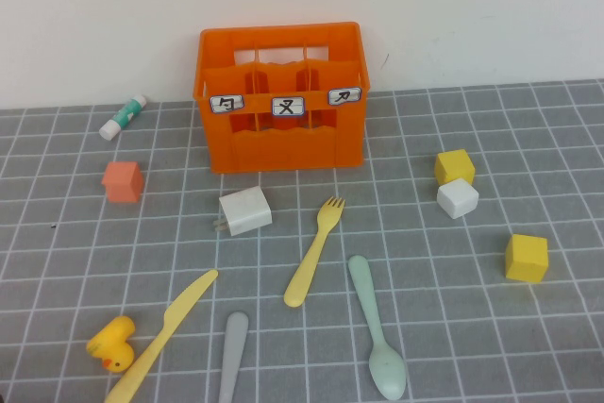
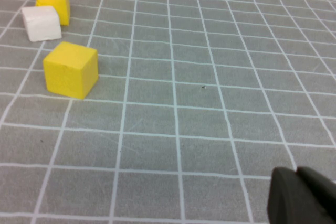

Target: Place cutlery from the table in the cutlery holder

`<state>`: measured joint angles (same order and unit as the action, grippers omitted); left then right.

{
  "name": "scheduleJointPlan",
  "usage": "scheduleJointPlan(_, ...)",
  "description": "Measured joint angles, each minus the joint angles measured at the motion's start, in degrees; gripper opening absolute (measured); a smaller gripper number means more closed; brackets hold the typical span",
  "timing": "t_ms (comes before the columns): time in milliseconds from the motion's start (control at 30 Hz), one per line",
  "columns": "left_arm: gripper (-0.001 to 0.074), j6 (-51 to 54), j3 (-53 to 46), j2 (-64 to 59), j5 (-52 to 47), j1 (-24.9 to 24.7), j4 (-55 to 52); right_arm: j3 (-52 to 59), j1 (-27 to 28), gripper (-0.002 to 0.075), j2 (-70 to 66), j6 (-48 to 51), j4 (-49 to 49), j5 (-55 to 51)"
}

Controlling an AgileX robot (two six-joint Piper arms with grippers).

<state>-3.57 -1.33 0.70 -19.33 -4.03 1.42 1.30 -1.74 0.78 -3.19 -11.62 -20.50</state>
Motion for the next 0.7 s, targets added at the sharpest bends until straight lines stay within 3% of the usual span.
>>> scheduleJointPlan(333, -0.0001, 0.0, -0.1, 0.0, 2.2, 0.0, -0.1, 0.4, 0.0, -0.0003, 0.0, 0.0, -0.3, 5.2)
scheduleJointPlan(433, -0.0001, 0.0, -0.4, 0.0, 8.3, 0.0, -0.2, 0.4, 0.0, -0.0003, 0.0, 0.0, -1.2, 14.0)
scheduleJointPlan(700, -0.0001, -0.2, -0.4, 0.0, 35.7, 0.0, -0.4, 0.4, 0.0, -0.0003, 0.0, 2.3, -2.8, 43.0)
